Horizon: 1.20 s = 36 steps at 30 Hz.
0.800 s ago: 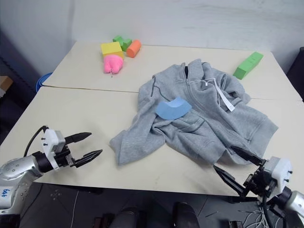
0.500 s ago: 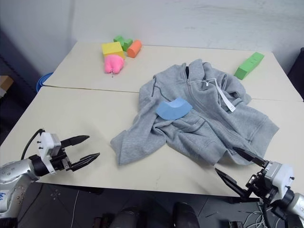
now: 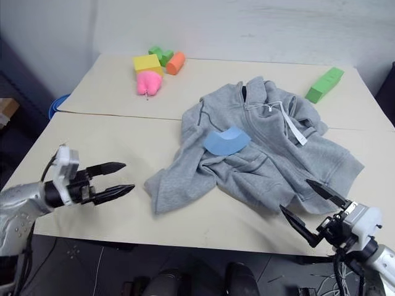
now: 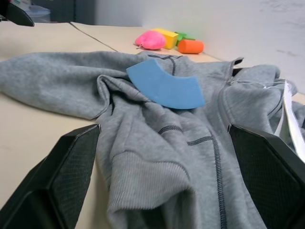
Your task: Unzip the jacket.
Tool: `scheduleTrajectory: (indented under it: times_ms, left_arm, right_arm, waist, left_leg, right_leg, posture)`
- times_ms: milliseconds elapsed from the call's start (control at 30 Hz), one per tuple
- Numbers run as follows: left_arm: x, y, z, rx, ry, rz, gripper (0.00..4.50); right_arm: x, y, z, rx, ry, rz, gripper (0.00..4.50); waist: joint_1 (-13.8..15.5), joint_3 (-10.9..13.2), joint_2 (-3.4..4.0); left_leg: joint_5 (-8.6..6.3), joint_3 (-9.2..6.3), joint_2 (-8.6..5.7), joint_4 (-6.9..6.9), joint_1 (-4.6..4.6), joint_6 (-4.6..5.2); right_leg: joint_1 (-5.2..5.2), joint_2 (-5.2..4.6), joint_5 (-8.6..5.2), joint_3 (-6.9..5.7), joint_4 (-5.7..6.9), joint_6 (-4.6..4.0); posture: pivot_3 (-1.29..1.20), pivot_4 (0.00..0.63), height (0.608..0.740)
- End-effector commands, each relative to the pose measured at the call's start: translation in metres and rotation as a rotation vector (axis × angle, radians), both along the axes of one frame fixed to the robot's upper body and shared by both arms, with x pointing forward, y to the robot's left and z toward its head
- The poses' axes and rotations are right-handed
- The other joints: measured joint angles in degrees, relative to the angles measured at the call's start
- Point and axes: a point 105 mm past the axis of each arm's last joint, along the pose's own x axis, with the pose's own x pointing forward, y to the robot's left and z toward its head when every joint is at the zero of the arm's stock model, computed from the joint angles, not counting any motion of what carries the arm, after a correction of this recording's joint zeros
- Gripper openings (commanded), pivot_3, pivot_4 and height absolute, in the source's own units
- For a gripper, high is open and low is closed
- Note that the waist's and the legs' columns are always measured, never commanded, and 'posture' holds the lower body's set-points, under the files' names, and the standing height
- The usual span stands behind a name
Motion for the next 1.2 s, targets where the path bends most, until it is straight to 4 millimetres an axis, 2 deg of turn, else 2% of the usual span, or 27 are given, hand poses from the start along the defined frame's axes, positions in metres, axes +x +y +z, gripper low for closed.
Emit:
scheduleTrajectory:
  times_ms: [33,133,200,333,433,567,633,733,900,1000,1067,1200]
  left_arm:
    - [0.01,-0.041,0.016,-0.078,0.014,-0.107,4.5]
    - [0.032,-0.077,0.028,-0.169,0.02,-0.165,4.5]
    - [0.057,-0.099,0.024,-0.126,0.018,-0.125,4.5]
    - [0.087,-0.144,0.014,-0.057,0.001,-0.104,4.5]
    - [0.108,-0.167,0.012,-0.043,-0.029,-0.032,4.5]
    - [0.118,-0.186,-0.001,0.01,-0.032,-0.018,4.5]
    - [0.121,-0.192,-0.006,0.015,-0.028,-0.019,4.5]
    - [0.125,-0.195,-0.012,0.026,-0.024,-0.001,3.93]
    - [0.125,-0.197,-0.009,0.003,-0.05,-0.018,2.42]
    - [0.122,-0.196,0.0,-0.054,-0.082,-0.05,1.51]
    - [0.122,-0.189,0.007,-0.099,-0.081,-0.047,1.79]
    - [0.115,-0.177,0.012,-0.117,-0.09,-0.091,2.88]
  right_arm:
    - [0.005,0.002,0.029,0.042,-0.079,-0.021,4.47]
    - [0.013,-0.002,0.052,0.079,-0.143,-0.05,4.47]
    - [0.015,0.002,0.058,0.08,-0.151,-0.032,4.47]
    - [0.017,0.011,0.06,0.094,-0.149,-0.027,4.47]
    - [0.015,0.018,0.057,0.115,-0.14,-0.034,4.47]
    - [0.009,0.026,0.055,0.134,-0.127,-0.043,4.47]
    - [0.007,0.029,0.054,0.137,-0.12,-0.048,4.47]
    - [0.004,0.03,0.053,0.14,-0.115,-0.058,4.5]
    - [0.004,0.032,0.053,0.143,-0.111,-0.065,4.5]
    - [0.006,0.033,0.052,0.143,-0.104,-0.06,4.5]
    - [0.007,0.034,0.051,0.143,-0.099,-0.056,4.5]
    - [0.007,0.035,0.051,0.144,-0.091,-0.05,4.5]
  waist:
    - [-0.1,0.0,-0.01]
    - [-0.1,0.0,-0.04]
    - [0.0,0.0,-0.04]
    - [0.1,0.0,-0.06]
    - [0.0,0.0,-0.11]
    - [0.0,0.0,-0.11]
    - [0.0,0.0,-0.11]
    - [0.2,0.0,-0.11]
    - [0.4,0.0,-0.12]
    - [0.4,0.0,-0.12]
    - [0.3,0.0,-0.12]
    - [-0.1,0.0,-0.11]
  left_leg:
    - [0.0,0.0,-0.01,0.0,0.01,0.0]
    - [0.01,0.02,-0.04,0.04,-0.02,0.01]
    - [0.02,0.05,-0.05,0.06,-0.02,0.0]
    - [0.04,0.11,-0.04,0.07,-0.06,0.0]
    - [0.03,0.15,-0.03,0.07,-0.13,0.0]
    - [0.05,0.2,-0.02,0.07,-0.19,-0.03]
    - [0.06,0.2,0.0,0.07,-0.2,-0.04]
    - [0.07,0.18,0.05,0.09,-0.2,-0.02]
    - [0.08,0.16,0.05,0.1,-0.23,0.0]
    - [0.08,0.16,0.05,0.1,-0.23,0.0]
    - [0.08,0.17,0.05,0.1,-0.24,0.0]
    - [0.08,0.16,0.09,0.09,-0.23,0.0]
  right_leg:
    - [0.01,0.0,0.02,0.02,0.02,0.03]
    - [-0.01,0.29,0.02,0.0,0.04,0.04]
    - [-0.01,0.41,0.03,-0.04,0.03,0.05]
    - [-0.02,0.71,0.06,-0.22,-0.09,0.12]
    - [-0.05,0.75,0.07,-0.23,-0.15,0.13]
    - [-0.13,0.81,0.07,-0.24,-0.18,0.14]
    - [-0.13,0.8,0.08,-0.24,-0.19,0.15]
    - [-0.12,0.78,0.1,-0.22,-0.19,0.19]
    - [-0.12,0.76,0.1,-0.23,-0.21,0.2]
    - [-0.12,0.76,0.1,-0.24,-0.21,0.2]
    - [-0.12,0.76,0.1,-0.24,-0.22,0.2]
    - [-0.12,0.79,0.1,-0.26,-0.21,0.2]
  posture:
    - [0.0,0.15,0.74]
    - [0.0,0.15,0.74]
    - [0.0,0.15,0.74]
    - [0.0,0.15,0.74]
    - [0.0,0.15,0.74]
    - [0.0,0.15,0.74]
    - [0.0,0.15,0.74]
    - [0.0,0.15,0.74]
    - [0.0,0.15,0.74]
    - [0.0,0.15,0.74]
    - [0.0,0.15,0.74]
    - [0.0,0.15,0.74]
